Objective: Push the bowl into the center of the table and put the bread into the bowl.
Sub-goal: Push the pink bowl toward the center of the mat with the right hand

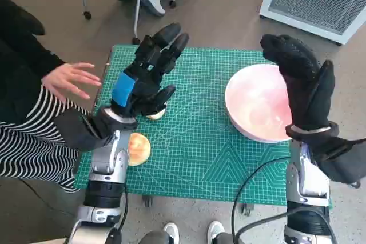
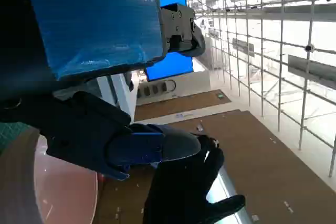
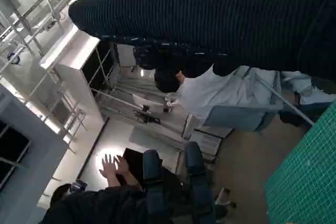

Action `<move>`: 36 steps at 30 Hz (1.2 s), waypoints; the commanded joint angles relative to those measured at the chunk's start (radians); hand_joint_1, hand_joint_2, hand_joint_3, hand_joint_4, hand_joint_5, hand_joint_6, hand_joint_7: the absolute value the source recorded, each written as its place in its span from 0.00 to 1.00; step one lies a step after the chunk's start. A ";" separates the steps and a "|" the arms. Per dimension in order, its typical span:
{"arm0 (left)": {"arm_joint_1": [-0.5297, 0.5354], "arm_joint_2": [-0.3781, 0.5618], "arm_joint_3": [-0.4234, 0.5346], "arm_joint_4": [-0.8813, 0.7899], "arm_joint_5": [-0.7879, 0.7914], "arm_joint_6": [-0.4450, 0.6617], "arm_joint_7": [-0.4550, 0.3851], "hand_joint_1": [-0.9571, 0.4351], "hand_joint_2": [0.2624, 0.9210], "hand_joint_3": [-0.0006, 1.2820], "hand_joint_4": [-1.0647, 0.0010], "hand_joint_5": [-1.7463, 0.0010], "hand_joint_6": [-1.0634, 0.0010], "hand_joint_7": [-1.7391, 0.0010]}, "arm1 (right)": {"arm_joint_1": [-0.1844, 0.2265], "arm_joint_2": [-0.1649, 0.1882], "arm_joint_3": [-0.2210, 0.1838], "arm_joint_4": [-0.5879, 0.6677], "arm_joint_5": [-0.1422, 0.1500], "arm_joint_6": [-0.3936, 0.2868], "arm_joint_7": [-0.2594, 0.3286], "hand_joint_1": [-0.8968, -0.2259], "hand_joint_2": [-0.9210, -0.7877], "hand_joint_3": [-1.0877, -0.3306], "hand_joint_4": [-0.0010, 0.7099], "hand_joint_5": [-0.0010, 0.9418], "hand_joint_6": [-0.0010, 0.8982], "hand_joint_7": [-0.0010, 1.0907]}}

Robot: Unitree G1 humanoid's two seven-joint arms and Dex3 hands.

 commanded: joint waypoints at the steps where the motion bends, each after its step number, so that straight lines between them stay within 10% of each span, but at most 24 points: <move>1: 0.004 0.005 -0.004 0.015 0.013 -0.014 -0.002 0.23 1.00 0.31 0.88 1.00 1.00 0.72 | 0.014 -0.010 0.004 0.001 0.000 0.018 0.009 0.20 0.00 0.41 0.24 0.00 0.08 0.42; 36: -0.022 0.006 -0.001 0.045 -0.007 0.001 -0.036 0.23 1.00 0.28 0.88 1.00 1.00 0.72 | 0.031 -0.043 -0.011 0.004 0.011 -0.001 0.027 0.19 0.00 0.41 0.24 0.00 0.07 0.43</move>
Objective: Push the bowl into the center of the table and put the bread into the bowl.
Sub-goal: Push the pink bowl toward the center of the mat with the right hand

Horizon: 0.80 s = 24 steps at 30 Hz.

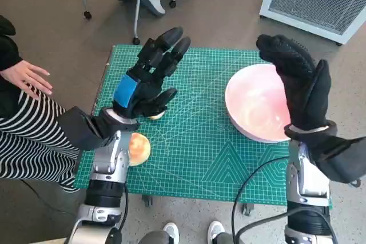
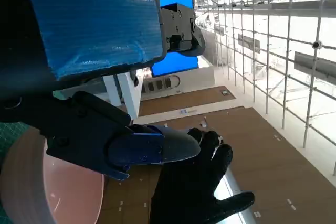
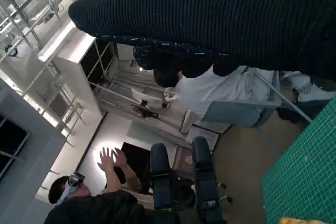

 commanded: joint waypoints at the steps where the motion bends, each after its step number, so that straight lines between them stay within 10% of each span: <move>1: -0.017 0.006 -0.001 0.006 -0.002 0.002 -0.007 0.23 1.00 0.28 0.88 1.00 1.00 0.72 | 0.032 -0.035 -0.033 0.015 0.014 -0.012 0.021 0.19 0.00 0.41 0.24 0.00 0.07 0.43; 24: -0.019 0.014 0.010 0.033 0.010 -0.028 -0.003 0.24 1.00 0.29 0.88 1.00 1.00 0.72 | -0.002 -0.177 -0.240 0.423 -0.100 -0.185 -0.205 0.26 0.00 0.25 0.15 0.00 0.00 0.45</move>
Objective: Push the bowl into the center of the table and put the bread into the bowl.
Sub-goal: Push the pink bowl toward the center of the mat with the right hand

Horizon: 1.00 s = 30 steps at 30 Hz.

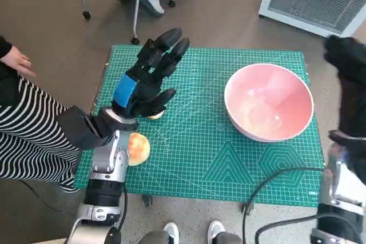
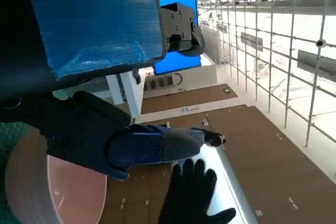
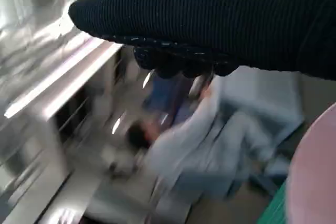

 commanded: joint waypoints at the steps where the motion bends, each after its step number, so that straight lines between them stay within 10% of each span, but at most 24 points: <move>1: -0.019 0.006 0.004 0.012 0.013 -0.025 0.008 0.24 1.00 0.29 0.88 1.00 1.00 0.72 | -0.023 -0.021 -0.025 0.156 -0.008 -0.020 -0.041 0.26 0.00 0.24 0.15 0.00 0.00 0.45; 13: -0.024 0.011 0.003 0.023 0.017 -0.035 0.016 0.24 1.00 0.29 0.88 1.00 1.00 0.71 | -0.116 -0.028 -0.087 0.496 0.106 0.012 0.029 0.26 0.00 0.25 0.11 0.00 0.00 0.40; 30: -0.015 0.036 0.002 0.017 0.031 -0.065 0.029 0.25 1.00 0.30 0.89 1.00 1.00 0.71 | -0.226 0.021 -0.105 0.777 0.133 0.085 0.042 0.36 0.00 0.25 0.11 0.00 0.04 0.32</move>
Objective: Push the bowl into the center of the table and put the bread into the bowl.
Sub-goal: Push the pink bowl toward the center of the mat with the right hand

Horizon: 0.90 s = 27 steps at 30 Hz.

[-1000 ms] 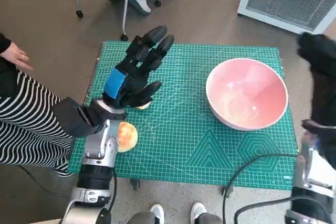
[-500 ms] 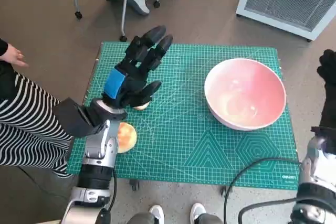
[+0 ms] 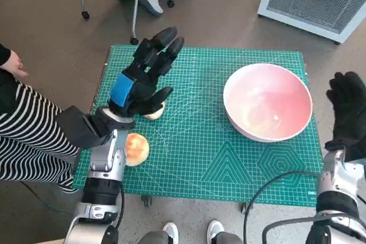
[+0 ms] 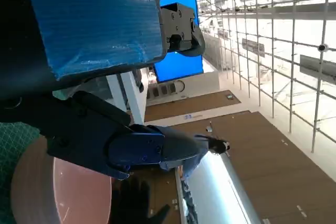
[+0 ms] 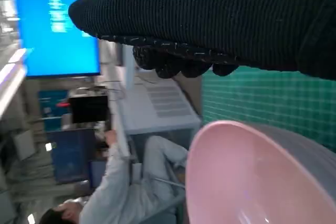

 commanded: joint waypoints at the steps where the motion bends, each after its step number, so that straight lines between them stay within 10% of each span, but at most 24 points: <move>1: -0.007 0.015 0.002 -0.012 0.025 -0.025 0.009 0.25 1.00 0.30 0.89 1.00 1.00 0.71 | -0.017 0.037 -0.015 0.066 0.023 0.056 0.014 0.36 0.00 0.25 0.11 0.00 0.04 0.32; 27: 0.040 0.050 0.033 -0.041 0.011 -0.025 0.001 0.22 1.00 0.29 0.91 1.00 1.00 0.73 | -0.171 0.221 -0.086 0.115 0.114 0.227 0.061 0.34 0.00 0.27 0.08 0.00 0.10 0.24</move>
